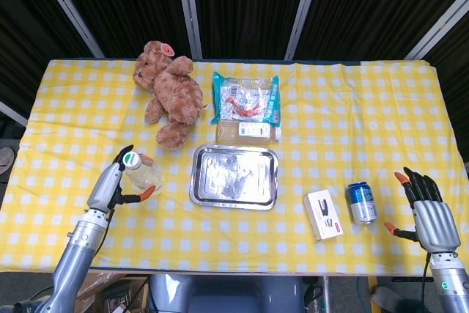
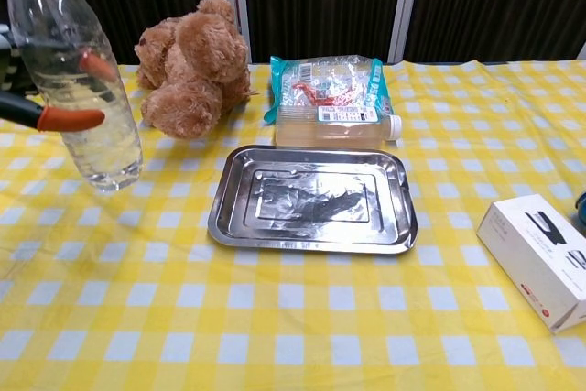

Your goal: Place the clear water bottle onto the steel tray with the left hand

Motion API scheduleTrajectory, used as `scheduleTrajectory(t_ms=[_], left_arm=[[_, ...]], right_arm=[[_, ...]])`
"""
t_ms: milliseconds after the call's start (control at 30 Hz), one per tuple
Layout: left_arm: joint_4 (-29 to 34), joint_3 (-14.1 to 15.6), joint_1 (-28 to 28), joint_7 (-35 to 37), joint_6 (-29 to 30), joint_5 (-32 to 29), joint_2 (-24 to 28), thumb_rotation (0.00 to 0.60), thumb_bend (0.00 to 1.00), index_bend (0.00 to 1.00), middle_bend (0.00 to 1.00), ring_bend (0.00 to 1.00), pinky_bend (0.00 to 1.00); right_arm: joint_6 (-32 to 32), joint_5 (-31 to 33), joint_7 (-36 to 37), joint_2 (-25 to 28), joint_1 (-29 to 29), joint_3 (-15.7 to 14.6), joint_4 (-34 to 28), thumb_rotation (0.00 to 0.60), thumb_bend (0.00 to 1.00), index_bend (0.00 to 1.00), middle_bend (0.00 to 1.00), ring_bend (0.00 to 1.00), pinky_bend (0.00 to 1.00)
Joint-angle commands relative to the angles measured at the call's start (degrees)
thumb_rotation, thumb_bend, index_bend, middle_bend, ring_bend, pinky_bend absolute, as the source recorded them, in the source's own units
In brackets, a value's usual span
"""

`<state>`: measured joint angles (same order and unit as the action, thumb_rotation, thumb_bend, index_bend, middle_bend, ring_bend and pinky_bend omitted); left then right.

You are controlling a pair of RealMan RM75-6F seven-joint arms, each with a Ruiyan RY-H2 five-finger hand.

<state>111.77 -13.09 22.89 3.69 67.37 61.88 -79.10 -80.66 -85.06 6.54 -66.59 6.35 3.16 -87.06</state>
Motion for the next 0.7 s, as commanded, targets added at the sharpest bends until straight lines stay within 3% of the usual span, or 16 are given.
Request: scheduleTrajectory(t_ms=[33, 467, 700], left_arm=[[-2.8, 1.0, 0.3, 1.7, -1.3, -0.4, -1.9, 0.600, 0.46, 0.48, 0.47, 0.01, 0.04], [5.1, -1.4, 1.9, -2.8, 2.0, 2.5, -2.1, 0.600, 0.46, 0.48, 0.49, 0.01, 0.04], [5.6, -4.9, 10.5, -11.9, -0.6, -5.7, -12.3, 0.600, 0.46, 0.48, 0.48, 0.01, 0.04]], right_arm=[[0.0, -0.1, 0.0, 0.0, 0.0, 0.0, 0.0, 0.600, 0.05, 0.11, 0.00, 0.00, 0.00], [-0.2, -0.7, 0.4, 0.2, 0.0, -0.2, -0.3, 0.600, 0.05, 0.11, 0.00, 0.00, 0.00], [-0.5, -0.9, 0.9, 0.3, 0.1, 0.0, -0.3, 0.600, 0.05, 0.11, 0.00, 0.00, 0.00]])
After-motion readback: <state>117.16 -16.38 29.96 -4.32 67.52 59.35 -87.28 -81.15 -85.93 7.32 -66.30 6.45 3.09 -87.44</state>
